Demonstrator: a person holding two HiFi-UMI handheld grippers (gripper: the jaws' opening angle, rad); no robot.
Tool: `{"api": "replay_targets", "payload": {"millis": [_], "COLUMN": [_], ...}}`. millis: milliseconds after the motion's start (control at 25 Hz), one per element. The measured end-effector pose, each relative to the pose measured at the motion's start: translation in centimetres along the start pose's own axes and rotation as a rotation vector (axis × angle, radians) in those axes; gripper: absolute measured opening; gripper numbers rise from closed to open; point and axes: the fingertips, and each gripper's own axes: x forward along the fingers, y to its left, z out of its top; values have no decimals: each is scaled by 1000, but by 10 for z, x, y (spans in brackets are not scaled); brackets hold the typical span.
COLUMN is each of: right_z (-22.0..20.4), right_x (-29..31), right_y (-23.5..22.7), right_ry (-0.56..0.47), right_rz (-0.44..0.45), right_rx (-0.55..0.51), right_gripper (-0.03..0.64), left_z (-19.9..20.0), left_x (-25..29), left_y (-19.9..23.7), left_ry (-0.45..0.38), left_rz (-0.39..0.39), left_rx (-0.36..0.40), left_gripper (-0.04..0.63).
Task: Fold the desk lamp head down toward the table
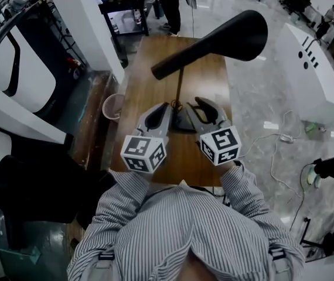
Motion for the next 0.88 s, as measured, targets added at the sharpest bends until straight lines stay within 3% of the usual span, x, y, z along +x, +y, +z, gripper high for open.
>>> {"api": "replay_targets", "payload": {"millis": [280,520,640,720,880], "right_z": [-3,-3,-1,-1,-1], "right_x": [60,80,86,85,84], "right_y": [-20,-20,-16,-14,-14], "right_ry": [47,23,-12,-24,-28], "right_rz": [81,104,139,153,151], "right_rx": [3,21,51,68,73], "right_gripper": [115,115,44,41,41], "left_z": [8,11,17,23,47], "left_x": [23,28,28,26,25], "left_y": [18,32,39,42,42], "left_ry": [1,-11,-24,-33,-58], "left_rz": [71,122,152,170,189], "left_rx": [16,28,113,188,432], "left_gripper": [4,21,89,133,203]}}
